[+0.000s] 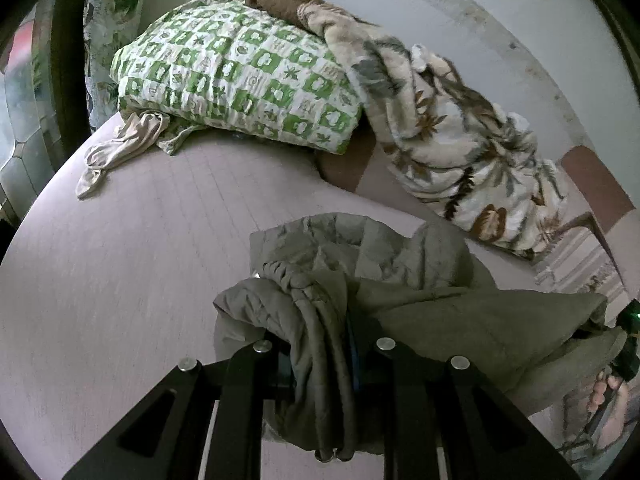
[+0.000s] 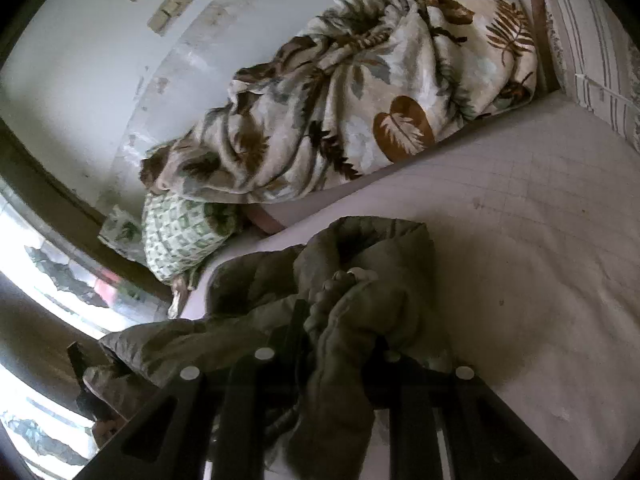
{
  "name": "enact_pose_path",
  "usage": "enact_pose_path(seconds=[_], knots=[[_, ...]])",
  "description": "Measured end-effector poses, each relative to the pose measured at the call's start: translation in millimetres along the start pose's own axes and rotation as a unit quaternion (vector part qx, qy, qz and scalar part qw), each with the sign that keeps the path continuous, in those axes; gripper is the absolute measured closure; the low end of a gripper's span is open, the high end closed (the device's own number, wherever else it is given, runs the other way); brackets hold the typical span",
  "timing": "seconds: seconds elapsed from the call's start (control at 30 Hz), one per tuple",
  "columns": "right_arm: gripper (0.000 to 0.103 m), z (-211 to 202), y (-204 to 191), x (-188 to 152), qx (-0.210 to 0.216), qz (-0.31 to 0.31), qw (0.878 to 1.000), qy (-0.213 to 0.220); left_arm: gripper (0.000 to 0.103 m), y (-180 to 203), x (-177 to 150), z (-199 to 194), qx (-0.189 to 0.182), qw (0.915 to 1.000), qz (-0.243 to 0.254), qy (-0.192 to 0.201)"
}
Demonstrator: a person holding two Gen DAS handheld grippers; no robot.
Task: Fold large clothes
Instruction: 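Lift the held hem with both tools and fold it toward the hood, then lay the hem over the hood and open both tools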
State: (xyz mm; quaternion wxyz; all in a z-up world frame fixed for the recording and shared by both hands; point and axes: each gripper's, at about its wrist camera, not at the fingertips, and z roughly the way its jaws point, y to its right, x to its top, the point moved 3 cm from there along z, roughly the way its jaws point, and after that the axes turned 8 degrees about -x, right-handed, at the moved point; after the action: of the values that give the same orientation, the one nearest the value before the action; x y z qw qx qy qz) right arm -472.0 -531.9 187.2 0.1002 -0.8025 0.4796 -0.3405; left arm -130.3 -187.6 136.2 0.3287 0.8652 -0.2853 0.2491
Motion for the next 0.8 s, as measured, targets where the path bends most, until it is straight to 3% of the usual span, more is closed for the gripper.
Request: enact_pose_path(seconds=[0.33,0.8], knots=[[0.084,63,3,37,-0.045,0.008,0.999,-0.018,0.083,-10,35,73,0.046,0.9986,-0.003,-0.028],[0.083,179,33,62,-0.109,0.027,0.991,-0.074,0.080,-27,48,183,0.097,0.9907,0.023,-0.092]])
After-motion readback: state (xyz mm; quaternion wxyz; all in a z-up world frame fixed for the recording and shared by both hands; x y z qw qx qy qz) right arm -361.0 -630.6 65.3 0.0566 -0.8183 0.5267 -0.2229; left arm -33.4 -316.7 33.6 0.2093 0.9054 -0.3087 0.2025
